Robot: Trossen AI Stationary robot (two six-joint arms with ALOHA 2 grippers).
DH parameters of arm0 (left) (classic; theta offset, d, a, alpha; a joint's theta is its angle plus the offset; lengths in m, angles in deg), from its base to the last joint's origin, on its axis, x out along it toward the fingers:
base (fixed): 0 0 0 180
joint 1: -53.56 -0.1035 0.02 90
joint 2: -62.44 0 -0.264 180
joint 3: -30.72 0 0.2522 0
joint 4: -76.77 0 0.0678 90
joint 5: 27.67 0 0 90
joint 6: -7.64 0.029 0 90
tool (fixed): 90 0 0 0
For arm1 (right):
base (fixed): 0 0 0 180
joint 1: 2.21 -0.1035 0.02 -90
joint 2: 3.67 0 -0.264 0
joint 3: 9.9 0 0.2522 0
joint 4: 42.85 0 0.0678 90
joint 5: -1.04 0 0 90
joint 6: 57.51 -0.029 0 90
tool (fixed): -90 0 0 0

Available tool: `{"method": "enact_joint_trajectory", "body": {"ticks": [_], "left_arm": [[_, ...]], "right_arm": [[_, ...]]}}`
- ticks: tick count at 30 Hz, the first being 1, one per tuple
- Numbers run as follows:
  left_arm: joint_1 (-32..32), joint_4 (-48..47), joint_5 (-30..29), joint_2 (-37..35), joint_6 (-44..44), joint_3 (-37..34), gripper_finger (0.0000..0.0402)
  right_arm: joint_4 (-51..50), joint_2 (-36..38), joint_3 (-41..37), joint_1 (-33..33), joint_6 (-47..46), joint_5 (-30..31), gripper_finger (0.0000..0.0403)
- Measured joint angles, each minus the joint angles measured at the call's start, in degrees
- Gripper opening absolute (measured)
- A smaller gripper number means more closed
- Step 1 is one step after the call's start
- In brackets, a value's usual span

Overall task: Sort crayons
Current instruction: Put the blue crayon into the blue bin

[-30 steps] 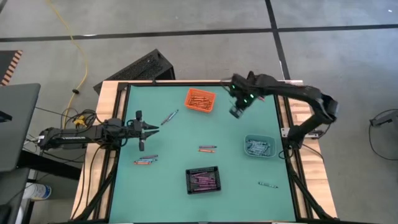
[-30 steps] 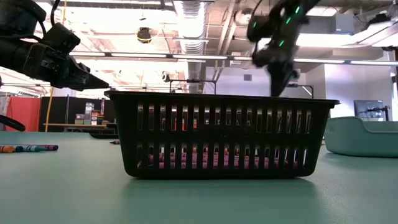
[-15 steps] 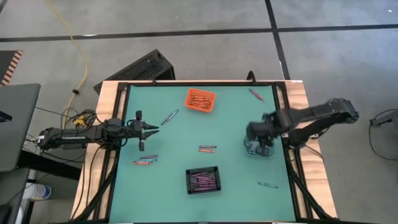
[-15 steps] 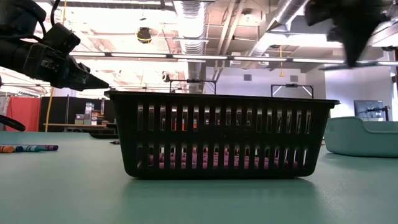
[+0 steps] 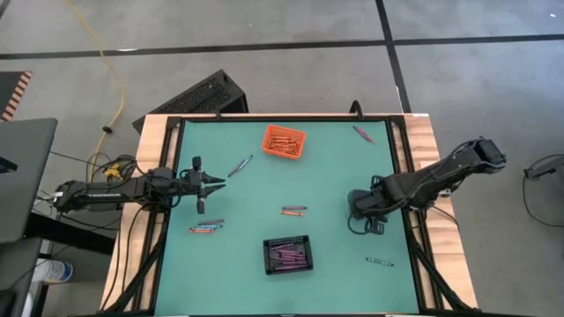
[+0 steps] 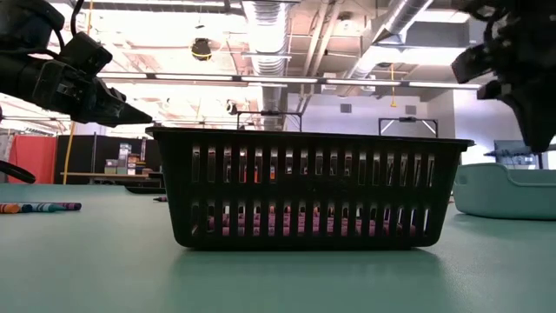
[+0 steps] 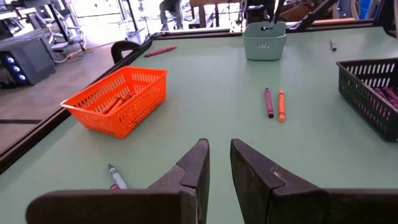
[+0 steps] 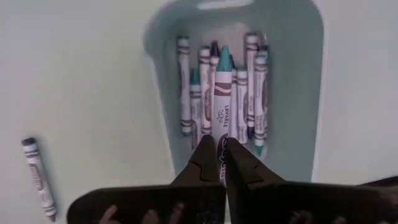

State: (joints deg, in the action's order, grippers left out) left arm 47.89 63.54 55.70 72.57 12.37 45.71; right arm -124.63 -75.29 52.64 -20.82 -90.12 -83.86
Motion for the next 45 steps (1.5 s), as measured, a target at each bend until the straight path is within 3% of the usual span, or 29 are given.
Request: {"method": "enact_joint_trajectory", "body": {"ticks": [5, 17, 25, 32, 45], "left_arm": [[0.02, 0.0, 0.0, 0.0, -0.01, 0.0, 0.0054], [0.01, 0.0, 0.0, 0.0, -0.01, 0.0, 0.0054], [0.01, 0.0, 0.0, 0.0, 0.0, 0.0, 0.0054], [0.0, 0.0, -0.02, -0.01, 0.0, 0.0, 0.0054], [0.0, 0.0, -0.02, 0.0, 0.0, 0.0, 0.0054]], "right_arm": [[-0.14, 0.0, -1.21, 0.7, 0.05, 0.83, 0.0017], [-0.9, 0.0, -1.23, 0.72, 0.05, 0.7, 0.01], [-0.44, 0.0, 1.75, -0.8, -1.92, -8.97, 0.0108], [4.1, 0.02, 4.41, -9.48, -11.19, -11.32, 0.0107], [19.27, -0.22, -0.91, -28.27, -27.28, -9.78, 0.0107]]}}
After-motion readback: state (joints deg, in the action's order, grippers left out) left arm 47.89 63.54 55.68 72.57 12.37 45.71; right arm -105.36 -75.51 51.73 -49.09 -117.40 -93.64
